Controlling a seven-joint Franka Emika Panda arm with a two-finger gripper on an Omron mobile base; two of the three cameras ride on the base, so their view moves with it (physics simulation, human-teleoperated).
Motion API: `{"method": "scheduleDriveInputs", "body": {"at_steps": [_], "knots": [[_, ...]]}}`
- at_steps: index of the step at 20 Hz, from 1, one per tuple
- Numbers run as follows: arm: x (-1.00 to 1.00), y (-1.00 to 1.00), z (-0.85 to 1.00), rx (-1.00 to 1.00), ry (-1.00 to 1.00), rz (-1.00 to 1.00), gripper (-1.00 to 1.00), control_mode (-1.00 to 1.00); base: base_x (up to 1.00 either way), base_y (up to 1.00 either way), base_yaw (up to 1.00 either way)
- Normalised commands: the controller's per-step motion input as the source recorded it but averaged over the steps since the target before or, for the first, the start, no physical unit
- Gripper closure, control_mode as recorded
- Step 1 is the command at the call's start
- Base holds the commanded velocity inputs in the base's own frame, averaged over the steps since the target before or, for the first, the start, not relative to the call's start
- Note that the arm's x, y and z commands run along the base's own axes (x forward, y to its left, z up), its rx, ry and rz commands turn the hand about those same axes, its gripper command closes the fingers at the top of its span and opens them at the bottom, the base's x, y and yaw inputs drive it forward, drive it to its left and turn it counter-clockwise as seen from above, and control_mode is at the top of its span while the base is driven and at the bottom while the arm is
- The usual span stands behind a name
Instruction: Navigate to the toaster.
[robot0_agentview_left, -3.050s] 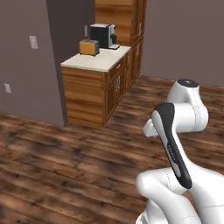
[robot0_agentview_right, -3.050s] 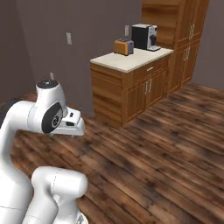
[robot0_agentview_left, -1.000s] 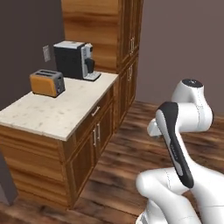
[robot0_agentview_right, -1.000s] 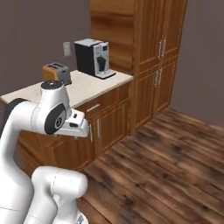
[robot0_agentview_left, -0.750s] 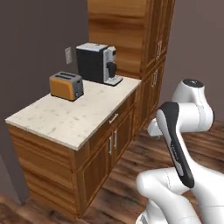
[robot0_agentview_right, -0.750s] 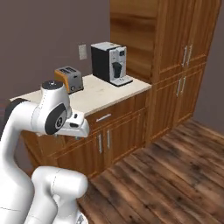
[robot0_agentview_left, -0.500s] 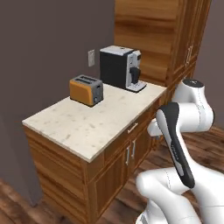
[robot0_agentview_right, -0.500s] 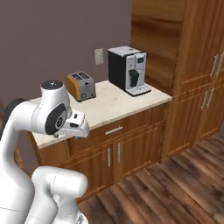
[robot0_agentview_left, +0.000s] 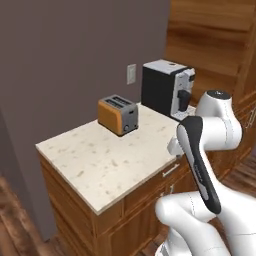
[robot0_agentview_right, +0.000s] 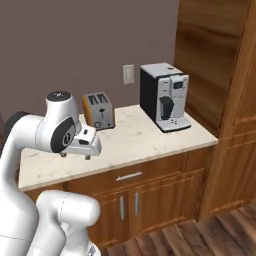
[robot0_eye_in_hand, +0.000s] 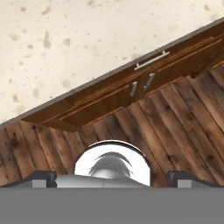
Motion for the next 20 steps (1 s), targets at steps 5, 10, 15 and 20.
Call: {"method": "scheduleDriveInputs", "body": {"at_steps": [5, 10, 15, 20], "knots": [[0.00, 0.00, 0.00, 0.00, 0.00, 0.00, -1.00, 1.00, 0.58, -0.28, 0.37], [0.00, 0.00, 0.00, 0.00, 0.00, 0.00, -1.00, 1.00, 0.49, -0.12, 0.39], [0.00, 0.00, 0.00, 0.00, 0.00, 0.00, -1.00, 1.00, 0.57, -0.20, 0.40], [0.00, 0.00, 0.00, 0.00, 0.00, 0.00, -1.00, 1.00, 0.51, -0.42, 0.41]]}}
